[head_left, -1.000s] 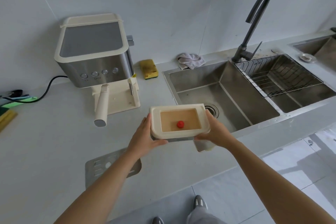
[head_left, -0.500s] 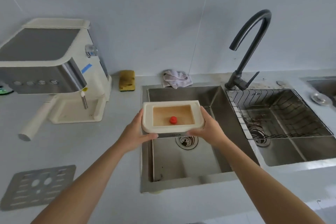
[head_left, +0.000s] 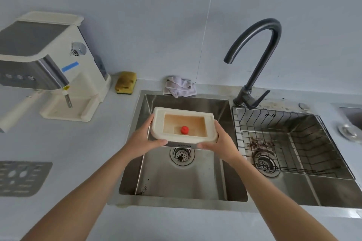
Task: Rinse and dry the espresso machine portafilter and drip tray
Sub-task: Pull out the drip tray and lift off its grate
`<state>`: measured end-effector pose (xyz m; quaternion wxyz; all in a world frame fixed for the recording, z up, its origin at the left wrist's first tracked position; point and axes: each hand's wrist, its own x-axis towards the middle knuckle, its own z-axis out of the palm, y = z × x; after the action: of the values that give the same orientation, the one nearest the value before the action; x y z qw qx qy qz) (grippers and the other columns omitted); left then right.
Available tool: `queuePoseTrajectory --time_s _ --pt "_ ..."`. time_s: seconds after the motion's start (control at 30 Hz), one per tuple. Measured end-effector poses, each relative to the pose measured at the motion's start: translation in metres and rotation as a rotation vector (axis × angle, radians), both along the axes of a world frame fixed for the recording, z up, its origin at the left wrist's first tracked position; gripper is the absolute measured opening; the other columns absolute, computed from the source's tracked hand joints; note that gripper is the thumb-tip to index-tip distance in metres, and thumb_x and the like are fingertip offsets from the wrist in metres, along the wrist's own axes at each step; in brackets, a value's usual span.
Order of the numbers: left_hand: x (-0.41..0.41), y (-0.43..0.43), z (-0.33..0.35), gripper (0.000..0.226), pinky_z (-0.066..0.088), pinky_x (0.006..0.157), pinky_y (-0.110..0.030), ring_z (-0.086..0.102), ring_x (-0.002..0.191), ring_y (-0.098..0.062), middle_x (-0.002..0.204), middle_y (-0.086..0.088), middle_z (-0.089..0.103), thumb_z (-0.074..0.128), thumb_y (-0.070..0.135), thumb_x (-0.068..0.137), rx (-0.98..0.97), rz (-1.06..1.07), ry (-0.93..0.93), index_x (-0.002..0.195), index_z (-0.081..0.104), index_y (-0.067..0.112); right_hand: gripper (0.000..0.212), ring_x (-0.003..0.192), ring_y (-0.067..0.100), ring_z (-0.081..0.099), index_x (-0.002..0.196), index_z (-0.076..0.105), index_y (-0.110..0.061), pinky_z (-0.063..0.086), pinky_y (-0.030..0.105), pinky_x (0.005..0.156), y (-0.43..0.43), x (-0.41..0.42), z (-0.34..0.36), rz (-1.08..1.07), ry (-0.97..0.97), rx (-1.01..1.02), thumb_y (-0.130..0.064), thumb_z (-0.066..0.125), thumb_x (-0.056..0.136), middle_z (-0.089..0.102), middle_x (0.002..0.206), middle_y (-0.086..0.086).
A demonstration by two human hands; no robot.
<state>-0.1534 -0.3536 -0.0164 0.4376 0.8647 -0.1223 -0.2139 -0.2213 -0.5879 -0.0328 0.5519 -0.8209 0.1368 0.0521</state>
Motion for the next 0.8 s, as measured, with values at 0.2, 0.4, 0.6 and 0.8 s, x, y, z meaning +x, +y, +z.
queuePoseTrajectory --time_s 0.2,0.4,0.6,0.8 --pt "0.007 -0.011 0.004 0.093 0.030 0.103 -0.029 0.034 0.135 -0.016 0.146 0.005 0.038 0.075 0.021 0.076 -0.002 0.014 0.001 0.148 0.016 0.029 0.059 0.092 0.002 0.058 0.119 0.049 -0.025 0.046 0.017 0.077 -0.007 -0.006 -0.008 -0.025 0.001 0.109 -0.011 0.078 0.070 0.061 0.100 -0.015" --pt "0.015 -0.023 0.012 0.086 0.031 0.101 -0.030 0.035 0.134 -0.018 0.144 0.003 0.039 0.072 0.024 0.078 0.025 0.018 0.003 0.146 0.021 0.027 0.051 0.091 0.011 0.058 0.119 0.053 -0.020 0.045 0.020 0.073 -0.012 -0.003 -0.016 -0.053 0.045 0.204 -0.016 0.077 0.073 0.063 0.101 -0.007" --pt "0.021 -0.033 0.020 0.078 0.032 0.099 -0.027 0.036 0.133 -0.019 0.144 0.000 0.039 0.069 0.023 0.081 0.049 0.031 -0.012 0.145 0.025 0.022 0.039 0.078 0.002 0.055 0.113 0.054 -0.020 0.044 0.010 0.058 -0.014 0.001 -0.018 -0.051 0.062 0.289 -0.014 0.071 0.079 0.061 0.091 -0.011" --pt "0.029 -0.039 0.027 0.074 0.031 0.093 -0.022 0.038 0.130 -0.019 0.142 -0.001 0.041 0.067 0.025 0.083 0.054 0.027 -0.017 0.144 0.027 0.021 0.019 0.077 0.006 0.057 0.094 0.059 -0.025 0.043 0.016 0.063 -0.010 0.005 -0.023 -0.083 0.100 0.399 -0.014 0.068 0.081 0.063 0.085 -0.009"
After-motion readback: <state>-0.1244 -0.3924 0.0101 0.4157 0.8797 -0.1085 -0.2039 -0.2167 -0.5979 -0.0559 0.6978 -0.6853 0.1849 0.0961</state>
